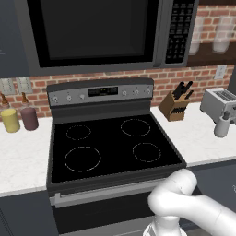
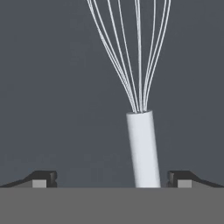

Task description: Pick the whisk from the drawer and place it on the counter.

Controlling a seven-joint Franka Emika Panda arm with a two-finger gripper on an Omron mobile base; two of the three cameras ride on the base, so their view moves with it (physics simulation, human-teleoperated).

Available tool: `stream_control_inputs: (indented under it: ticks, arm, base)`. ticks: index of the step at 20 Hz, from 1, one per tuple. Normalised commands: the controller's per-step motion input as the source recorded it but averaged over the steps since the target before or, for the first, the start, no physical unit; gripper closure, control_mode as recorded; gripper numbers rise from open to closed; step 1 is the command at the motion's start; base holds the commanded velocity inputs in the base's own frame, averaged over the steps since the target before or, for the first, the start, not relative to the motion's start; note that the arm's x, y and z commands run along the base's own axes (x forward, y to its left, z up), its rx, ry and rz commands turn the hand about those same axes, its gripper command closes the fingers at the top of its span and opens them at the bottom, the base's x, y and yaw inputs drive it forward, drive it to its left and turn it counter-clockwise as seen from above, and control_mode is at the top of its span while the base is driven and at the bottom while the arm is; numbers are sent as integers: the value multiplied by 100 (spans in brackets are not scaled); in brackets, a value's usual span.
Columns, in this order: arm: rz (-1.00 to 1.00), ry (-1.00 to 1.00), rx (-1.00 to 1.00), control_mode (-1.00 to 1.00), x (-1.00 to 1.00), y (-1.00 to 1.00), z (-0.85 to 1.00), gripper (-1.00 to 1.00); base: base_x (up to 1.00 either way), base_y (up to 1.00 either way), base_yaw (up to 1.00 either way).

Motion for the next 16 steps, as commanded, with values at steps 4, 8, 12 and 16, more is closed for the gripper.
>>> stream_control_inputs:
  ticks: [4, 8, 12, 16]
  arm:
    - [0, -11, 1, -100, 0, 0, -26, -100]
    - [0, -12, 5, -100, 0, 0, -17, -100]
    - [4, -7, 6, -100, 0, -3, -9, -100]
    - [2, 0, 3, -100, 0, -1, 0, -100]
  base:
    - [0, 0, 0]
    - [0, 0, 0]
    - [0, 0, 0]
    - [0, 0, 0]
